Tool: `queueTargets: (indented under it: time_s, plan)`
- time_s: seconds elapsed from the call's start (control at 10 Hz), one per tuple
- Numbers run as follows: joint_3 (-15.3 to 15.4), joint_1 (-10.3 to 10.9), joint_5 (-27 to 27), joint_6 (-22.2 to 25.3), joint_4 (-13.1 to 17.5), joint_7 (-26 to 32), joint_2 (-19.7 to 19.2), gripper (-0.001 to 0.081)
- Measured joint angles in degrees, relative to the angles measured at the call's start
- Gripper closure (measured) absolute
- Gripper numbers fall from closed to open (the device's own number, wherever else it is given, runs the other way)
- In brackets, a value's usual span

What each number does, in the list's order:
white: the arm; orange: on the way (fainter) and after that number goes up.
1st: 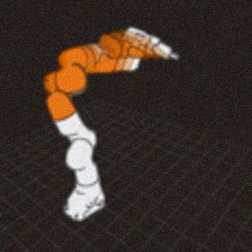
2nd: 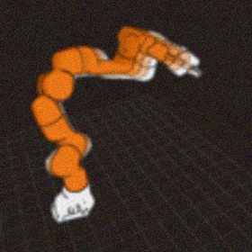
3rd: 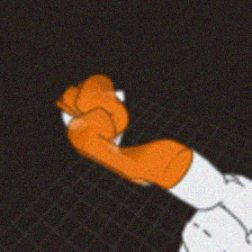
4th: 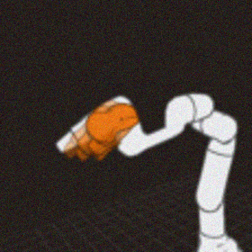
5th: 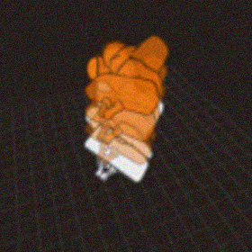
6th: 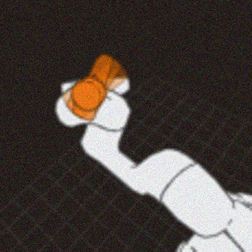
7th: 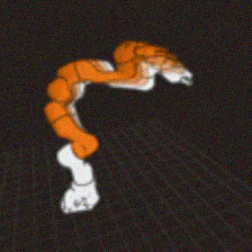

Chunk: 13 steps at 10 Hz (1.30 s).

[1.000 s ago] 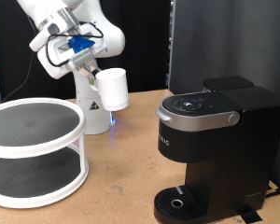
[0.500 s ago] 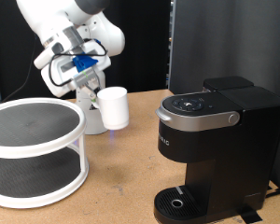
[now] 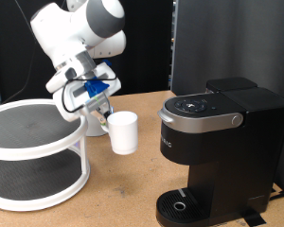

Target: Make a cup of coffee with the keurig machine

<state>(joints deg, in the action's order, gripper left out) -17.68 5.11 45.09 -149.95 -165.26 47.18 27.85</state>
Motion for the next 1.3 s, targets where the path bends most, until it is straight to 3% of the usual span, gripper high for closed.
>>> queueTargets:
  time_s: [0.3,0.6,1.0,1.3]
  plan:
    - [-1.2,4.4,10.3,-4.4,0.4,9.0,-5.4,0.0739]
    - [-1.5,7.2,21.5,-7.3,1.3,18.6,-10.8,0.0739]
    - [-1.2,8.6,33.6,-8.2,3.1,29.0,-17.0,0.0739]
    - [-0.5,8.7,37.0,-8.2,3.9,31.1,-19.8,0.0739]
